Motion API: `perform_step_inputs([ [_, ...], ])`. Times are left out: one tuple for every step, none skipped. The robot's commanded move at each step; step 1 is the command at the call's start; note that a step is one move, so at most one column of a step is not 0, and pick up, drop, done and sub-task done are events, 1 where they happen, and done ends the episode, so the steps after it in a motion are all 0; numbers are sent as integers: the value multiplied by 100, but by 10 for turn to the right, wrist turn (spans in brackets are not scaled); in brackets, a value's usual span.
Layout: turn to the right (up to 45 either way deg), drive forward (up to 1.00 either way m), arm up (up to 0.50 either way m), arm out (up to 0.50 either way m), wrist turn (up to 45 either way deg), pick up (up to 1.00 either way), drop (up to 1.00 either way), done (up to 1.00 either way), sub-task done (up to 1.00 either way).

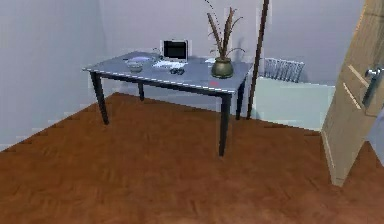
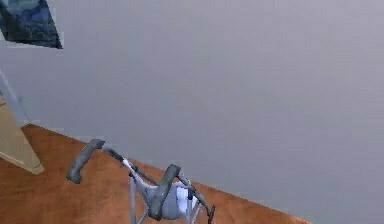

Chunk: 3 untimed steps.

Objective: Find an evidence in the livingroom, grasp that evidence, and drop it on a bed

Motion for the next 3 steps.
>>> perform_step_inputs([
  [180, 0, 0, 0, 0, 0, 0, 0, 0],
  [0, 100, 0, 0, 0, 0, 0, 0, 0],
  [150, 0, 0, 0, 0, 0, 0, 0, 0],
])
